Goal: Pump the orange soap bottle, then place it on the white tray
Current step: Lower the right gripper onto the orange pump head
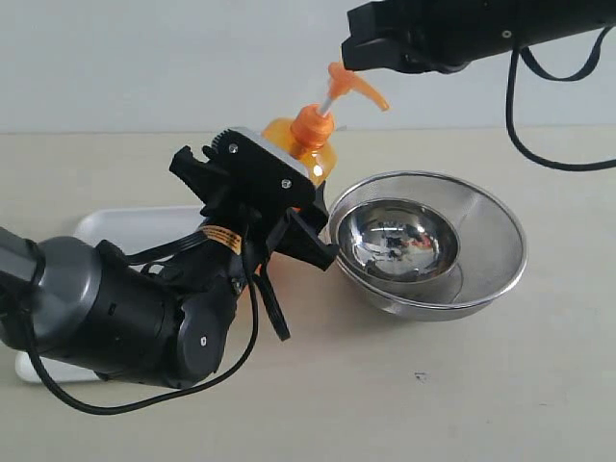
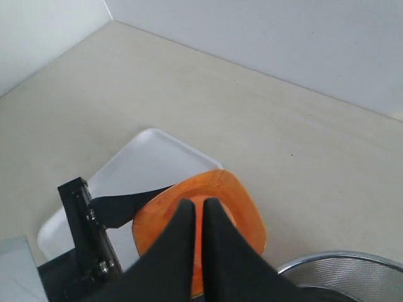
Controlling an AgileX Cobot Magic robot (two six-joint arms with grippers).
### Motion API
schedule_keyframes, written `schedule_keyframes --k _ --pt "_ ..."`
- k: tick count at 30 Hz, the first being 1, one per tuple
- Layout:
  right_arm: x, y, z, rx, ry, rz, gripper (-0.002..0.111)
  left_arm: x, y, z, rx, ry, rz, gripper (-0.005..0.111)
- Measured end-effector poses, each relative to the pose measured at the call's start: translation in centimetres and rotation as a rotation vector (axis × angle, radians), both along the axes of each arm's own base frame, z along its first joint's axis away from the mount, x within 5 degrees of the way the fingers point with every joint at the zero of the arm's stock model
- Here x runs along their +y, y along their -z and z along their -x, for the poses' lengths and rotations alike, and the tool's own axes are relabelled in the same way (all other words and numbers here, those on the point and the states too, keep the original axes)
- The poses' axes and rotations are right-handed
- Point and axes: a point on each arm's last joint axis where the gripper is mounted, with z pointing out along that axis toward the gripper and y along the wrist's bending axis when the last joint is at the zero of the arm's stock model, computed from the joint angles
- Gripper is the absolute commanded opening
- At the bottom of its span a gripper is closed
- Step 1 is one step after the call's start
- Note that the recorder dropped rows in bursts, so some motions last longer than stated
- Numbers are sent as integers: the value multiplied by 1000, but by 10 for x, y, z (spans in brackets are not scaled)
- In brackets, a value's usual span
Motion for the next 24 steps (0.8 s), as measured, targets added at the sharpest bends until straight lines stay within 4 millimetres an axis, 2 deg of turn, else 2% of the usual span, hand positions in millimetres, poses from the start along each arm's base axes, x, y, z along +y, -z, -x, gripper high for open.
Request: schedule_keyframes --k 5,8,24 --pt "1 1 -3 -4 8 -13 0 0 0 0 1 2 -1 5" --pt "4 11 -9 21 9 -15 0 0 0 0 1 2 -1 5" --pt "5 11 -7 22 -31 -5 0 0 0 0 -2 6 -8 5"
